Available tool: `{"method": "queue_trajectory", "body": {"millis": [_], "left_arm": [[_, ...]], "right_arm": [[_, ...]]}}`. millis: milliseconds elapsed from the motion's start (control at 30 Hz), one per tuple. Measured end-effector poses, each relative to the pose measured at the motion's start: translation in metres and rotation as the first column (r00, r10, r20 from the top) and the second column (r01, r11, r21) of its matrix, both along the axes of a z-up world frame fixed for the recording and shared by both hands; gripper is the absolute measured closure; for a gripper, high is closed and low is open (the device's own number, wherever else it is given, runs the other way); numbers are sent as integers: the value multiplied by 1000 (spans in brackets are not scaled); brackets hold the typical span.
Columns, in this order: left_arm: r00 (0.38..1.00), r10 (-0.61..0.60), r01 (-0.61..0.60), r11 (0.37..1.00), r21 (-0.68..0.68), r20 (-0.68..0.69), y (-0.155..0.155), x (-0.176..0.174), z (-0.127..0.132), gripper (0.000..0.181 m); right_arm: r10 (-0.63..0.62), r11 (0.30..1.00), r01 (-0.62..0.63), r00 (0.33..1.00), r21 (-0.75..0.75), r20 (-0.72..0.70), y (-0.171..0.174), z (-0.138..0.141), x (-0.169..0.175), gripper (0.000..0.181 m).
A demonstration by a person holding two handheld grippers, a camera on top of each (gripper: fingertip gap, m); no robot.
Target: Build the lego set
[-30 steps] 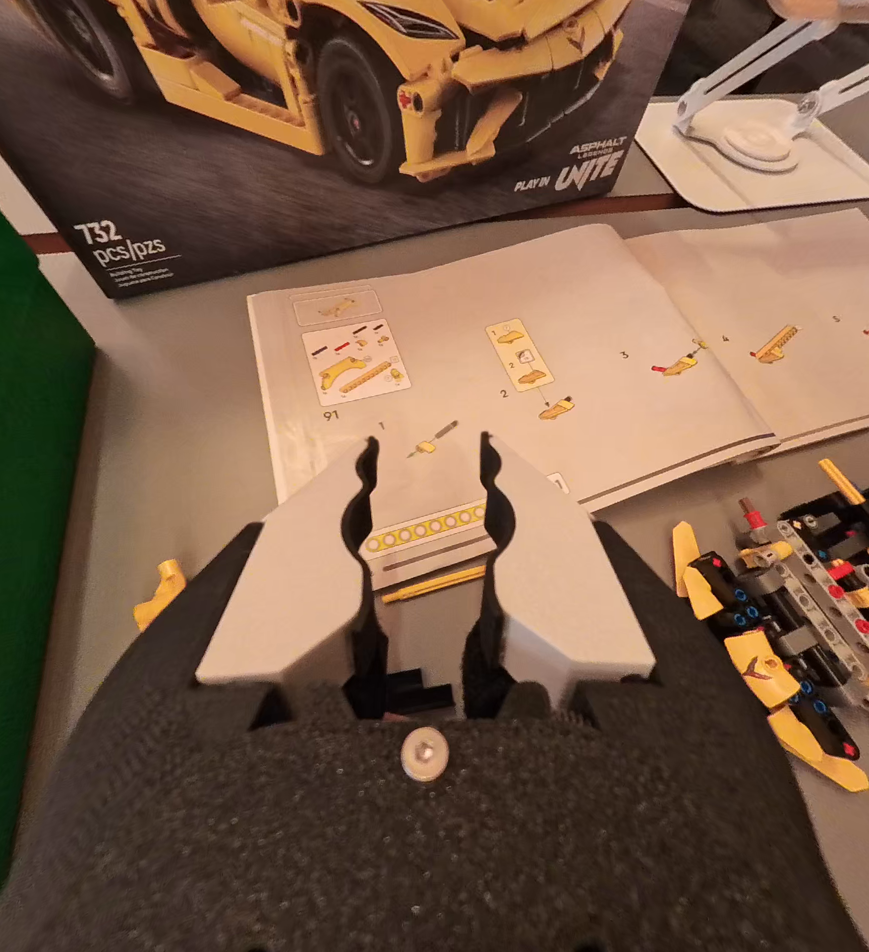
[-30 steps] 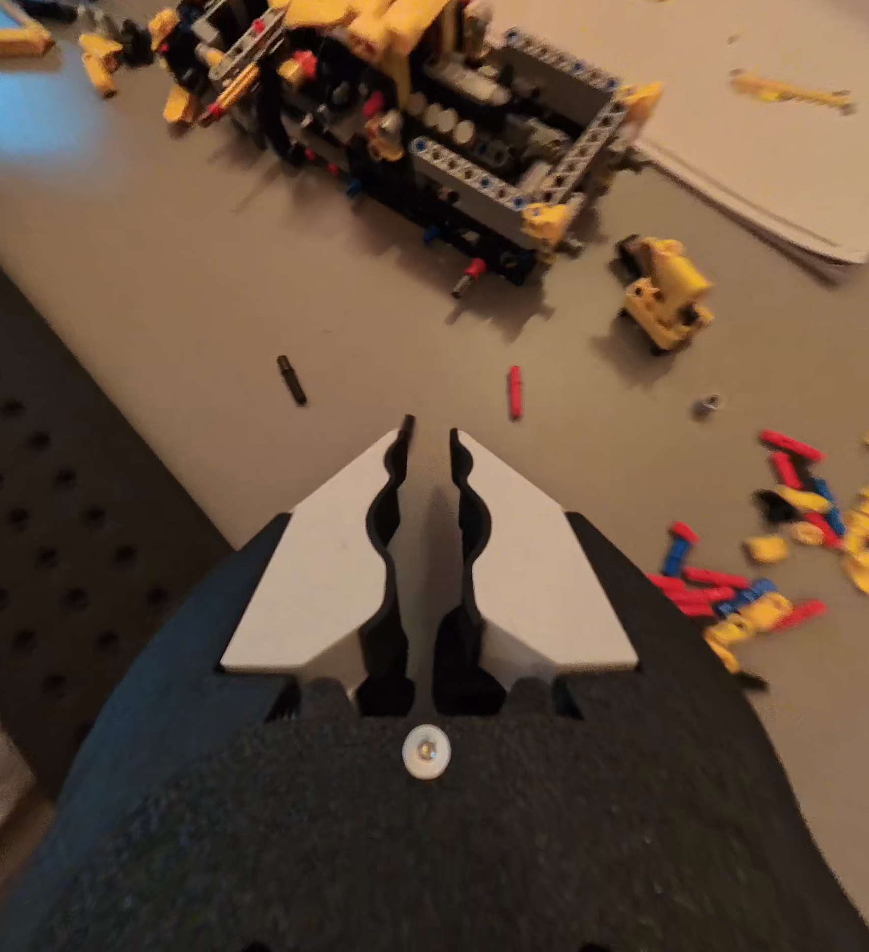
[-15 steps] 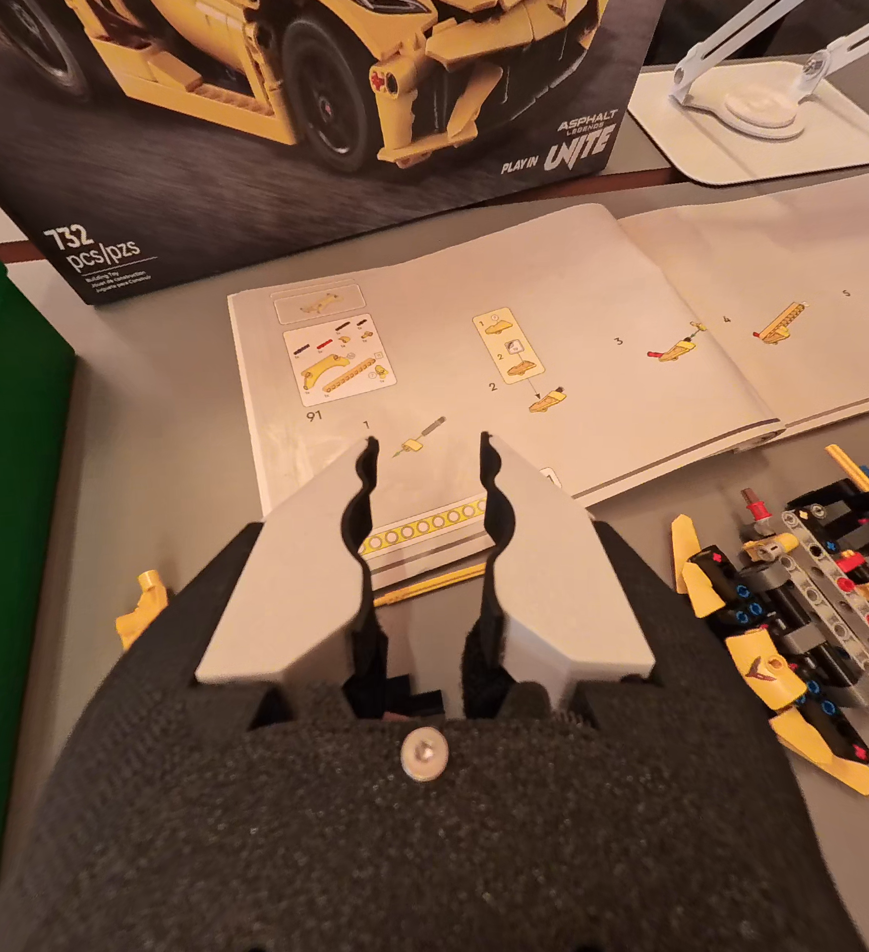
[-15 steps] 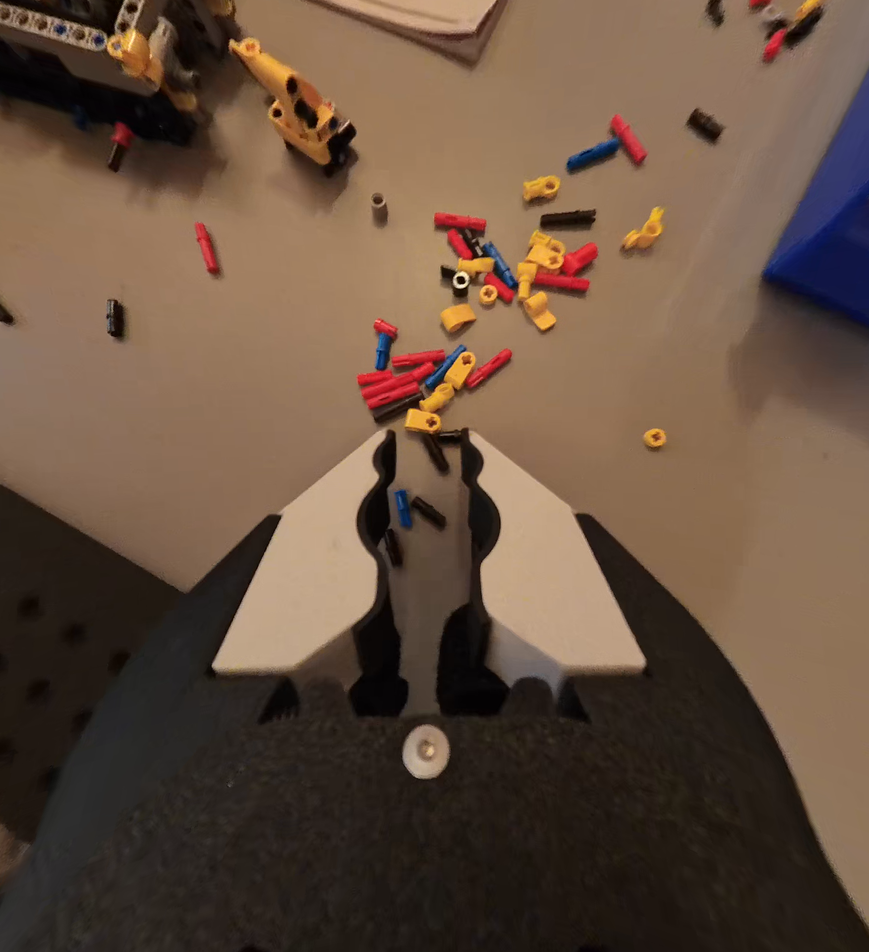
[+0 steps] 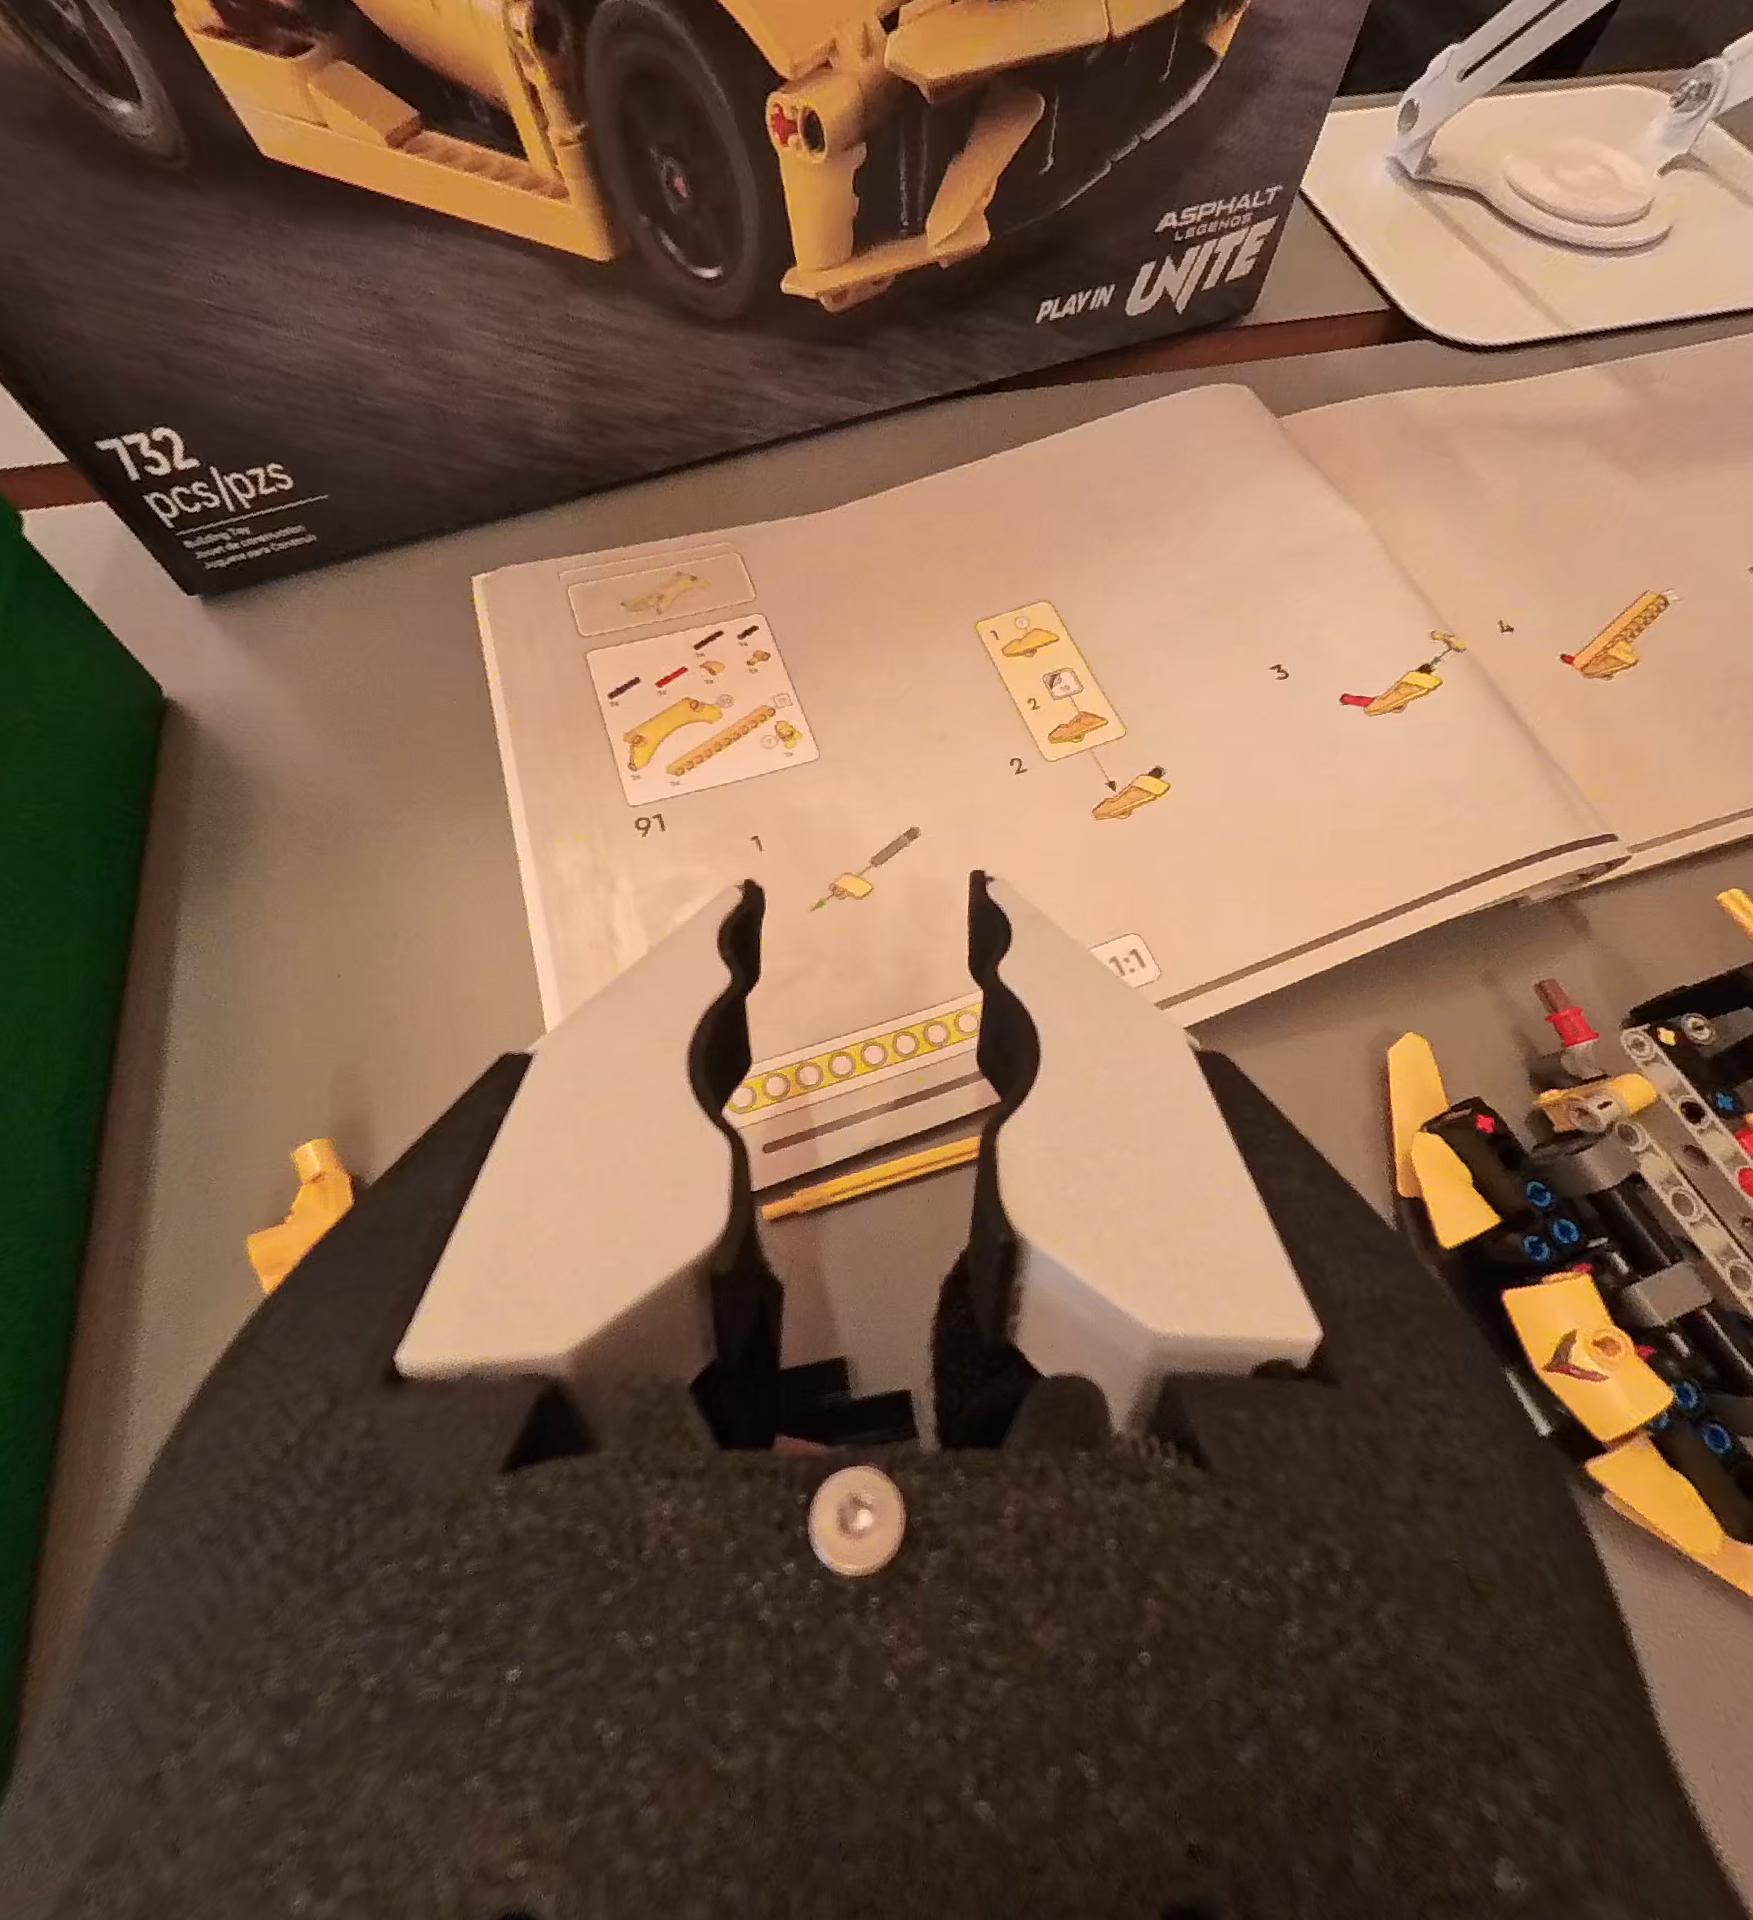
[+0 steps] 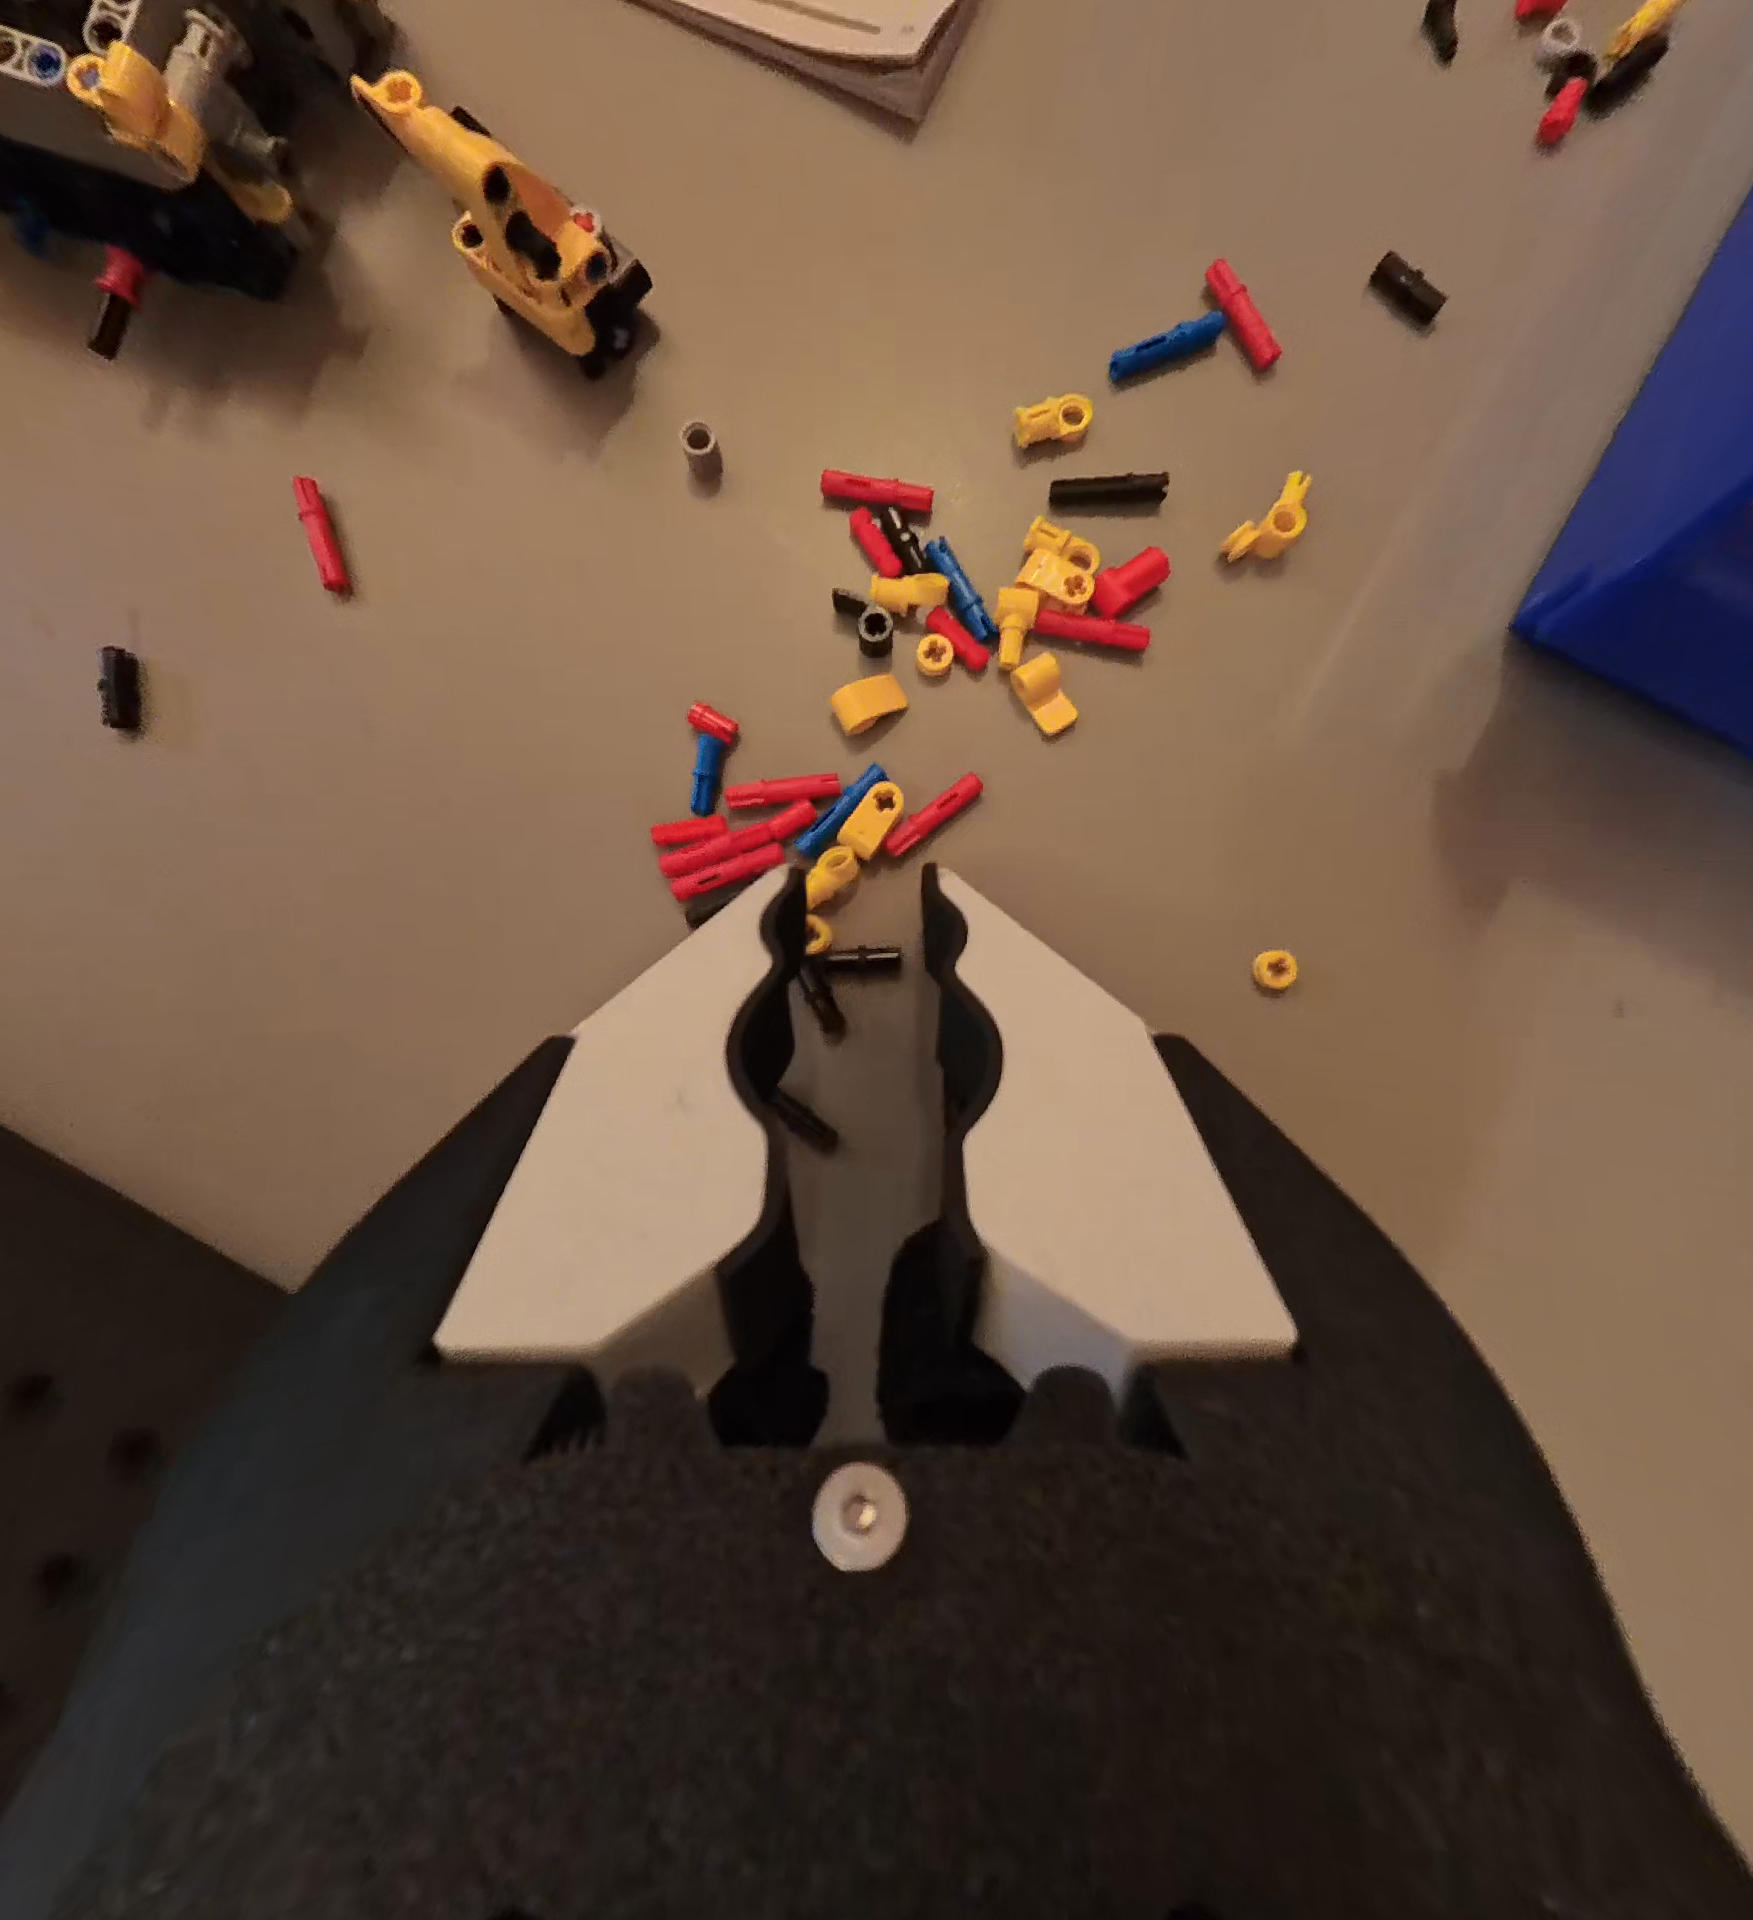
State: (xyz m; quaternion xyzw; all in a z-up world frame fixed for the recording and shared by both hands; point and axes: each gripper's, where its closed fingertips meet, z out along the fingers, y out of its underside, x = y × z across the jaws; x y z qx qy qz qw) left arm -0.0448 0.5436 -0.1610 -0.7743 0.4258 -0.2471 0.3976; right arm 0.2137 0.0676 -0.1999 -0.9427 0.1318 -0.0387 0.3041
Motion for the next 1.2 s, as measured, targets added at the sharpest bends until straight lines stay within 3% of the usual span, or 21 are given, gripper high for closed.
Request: {"method": "queue_trajectory", "body": {"millis": [467, 600, 700, 1033, 1200], "left_arm": [[1000, -4, 4, 1000, -4, 7, 0, 0, 2, 141], [1000, -6, 6, 1000, 3, 10, -1, 0, 4, 141], [1000, -3, 2, 1000, 8, 6, 0, -2, 4, 141], [1000, 9, -9, 1000, 2, 15, 3, -5, 5, 141], [1000, 6, -6, 1000, 2, 7, 3, -3, 3, 141]], "right_arm": [[-147, 984, 136, 985, 114, 90, 41, 3, 53, 158], [-283, 952, 260, 949, 160, 140, 47, 10, 86, 157], [-351, 929, 335, 931, 156, 96, 51, 3, 98, 157], [-380, 922, 372, 921, 106, 79, 48, -13, 105, 175], [-340, 933, 322, 934, 159, 108, 55, 3, 99, 175]]}}
